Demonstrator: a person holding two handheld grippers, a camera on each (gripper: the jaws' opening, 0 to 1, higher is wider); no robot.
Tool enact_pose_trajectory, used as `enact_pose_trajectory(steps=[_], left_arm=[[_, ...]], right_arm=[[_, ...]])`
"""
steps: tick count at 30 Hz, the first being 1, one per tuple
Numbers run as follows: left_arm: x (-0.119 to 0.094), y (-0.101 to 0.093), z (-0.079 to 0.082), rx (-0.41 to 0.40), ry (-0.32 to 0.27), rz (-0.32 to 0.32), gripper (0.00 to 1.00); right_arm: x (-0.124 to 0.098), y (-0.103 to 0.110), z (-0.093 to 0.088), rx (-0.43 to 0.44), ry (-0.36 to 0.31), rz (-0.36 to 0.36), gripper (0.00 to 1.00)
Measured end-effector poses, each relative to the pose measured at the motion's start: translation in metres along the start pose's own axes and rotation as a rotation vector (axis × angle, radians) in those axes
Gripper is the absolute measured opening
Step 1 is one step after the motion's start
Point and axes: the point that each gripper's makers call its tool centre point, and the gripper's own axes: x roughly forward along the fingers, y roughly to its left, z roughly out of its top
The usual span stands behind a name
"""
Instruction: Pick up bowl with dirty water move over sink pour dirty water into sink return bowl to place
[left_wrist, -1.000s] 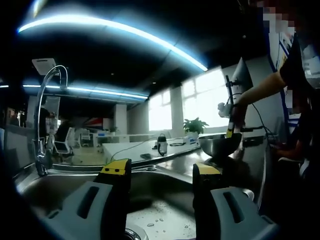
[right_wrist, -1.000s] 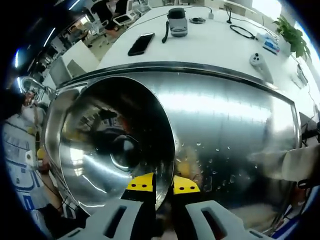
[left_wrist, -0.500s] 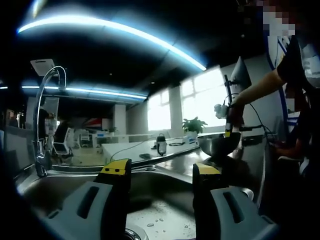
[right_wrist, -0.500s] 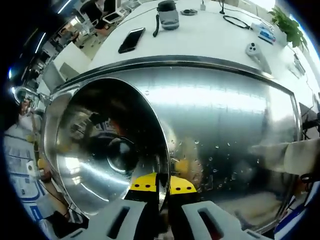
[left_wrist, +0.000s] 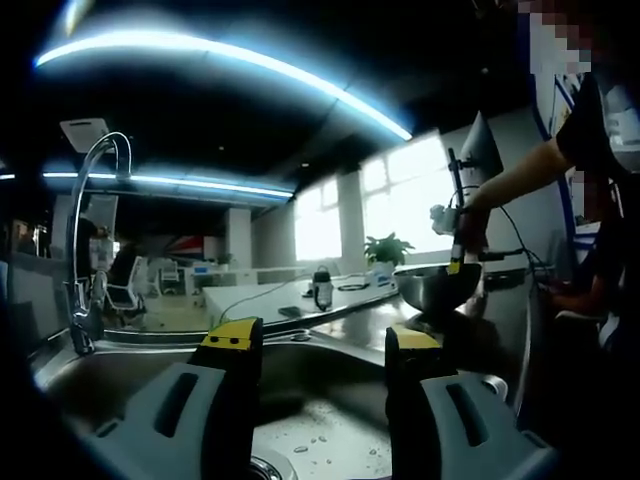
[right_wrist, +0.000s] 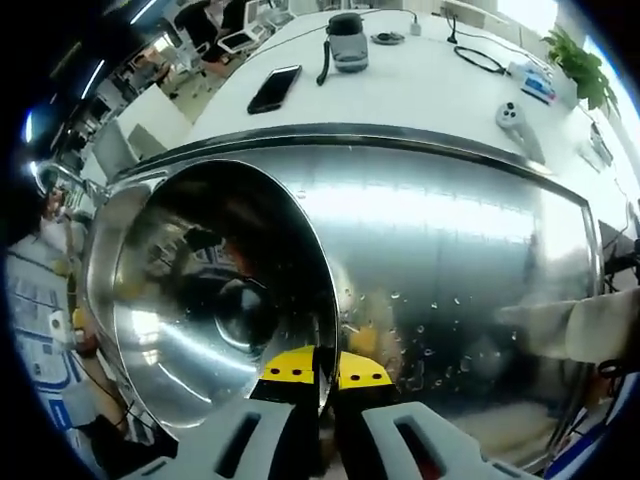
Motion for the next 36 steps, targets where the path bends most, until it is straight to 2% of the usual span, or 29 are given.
enact_pose_trajectory(steps=[5,12,17,20,23,25,33,36], left_arm=[[0.000,0.000,-0.001,0.002,0.006,-0.001,0.48],[0.000,0.000,-0.001,0.005,0.006,0.004,0.48],[0.000,0.000,-0.001,0.006,0.008,0.005,0.48],[0.001,0.000,-0.002,0.007,0.011,0.006,0.48],[0.001,0.000,-0.002,0.009,0.011,0.008,0.48],[0.001,0.000,-0.002,0.010,0.011,0.007,0.48],[0.000,0.000,-0.001,0.008,0.007,0.007,0.48],[0.000,0.000,-0.001,0.013,0.008,0.009,0.48]], right_arm=[[-0.001,0.001,0.001,-0.004,-0.018,-0.011,0.00],[-0.007,0.008,0.016,-0.047,-0.070,-0.027,0.00],[-0.012,0.015,0.030,-0.116,-0.105,-0.037,0.00],[-0.014,0.018,0.038,-0.213,-0.131,-0.066,0.00],[-0.016,0.019,0.045,-0.224,-0.132,-0.084,0.00],[-0.017,0.024,0.042,-0.238,-0.135,-0.098,0.00],[-0.022,0.032,0.051,-0.329,-0.154,-0.147,0.00],[-0.023,0.035,0.057,-0.414,-0.168,-0.166,0.00]])
